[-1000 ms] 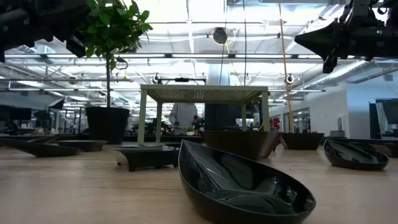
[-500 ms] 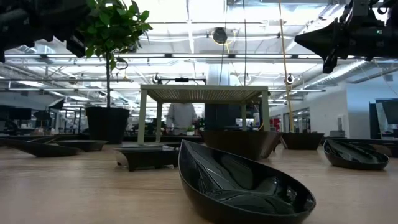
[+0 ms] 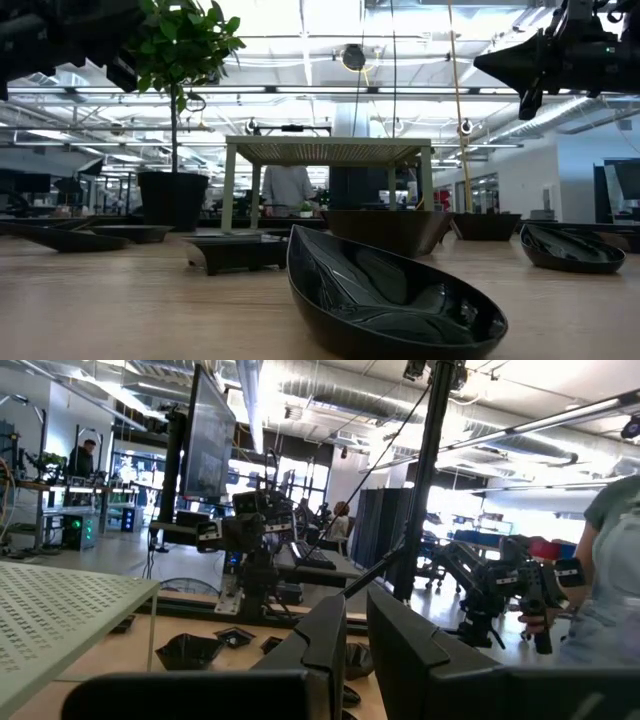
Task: Pick & Place Mini shaped plates
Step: Put the distorted square plate on the shelf
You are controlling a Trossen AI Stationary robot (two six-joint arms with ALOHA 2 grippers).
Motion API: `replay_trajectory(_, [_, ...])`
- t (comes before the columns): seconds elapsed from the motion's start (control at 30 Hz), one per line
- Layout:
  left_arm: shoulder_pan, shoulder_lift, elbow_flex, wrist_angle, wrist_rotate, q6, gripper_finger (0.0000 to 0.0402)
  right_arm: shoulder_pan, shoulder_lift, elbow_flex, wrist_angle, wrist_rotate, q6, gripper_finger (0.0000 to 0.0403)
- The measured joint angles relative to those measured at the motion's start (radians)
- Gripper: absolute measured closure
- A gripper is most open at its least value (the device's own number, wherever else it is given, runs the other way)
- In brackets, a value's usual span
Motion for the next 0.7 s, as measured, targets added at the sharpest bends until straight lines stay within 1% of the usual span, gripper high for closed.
replay_trajectory(0.17, [0.000, 0.000, 0.000, 0.000, 0.000, 0.000, 0.0353, 0.000, 0.000, 0.000, 0.006, 0.000, 0.003, 0.0403])
replay_trajectory(0.7, [0.000, 0.000, 0.000, 0.000, 0.000, 0.000, 0.0353, 0.000, 0.000, 0.000, 0.046, 0.000, 0.156, 0.0403])
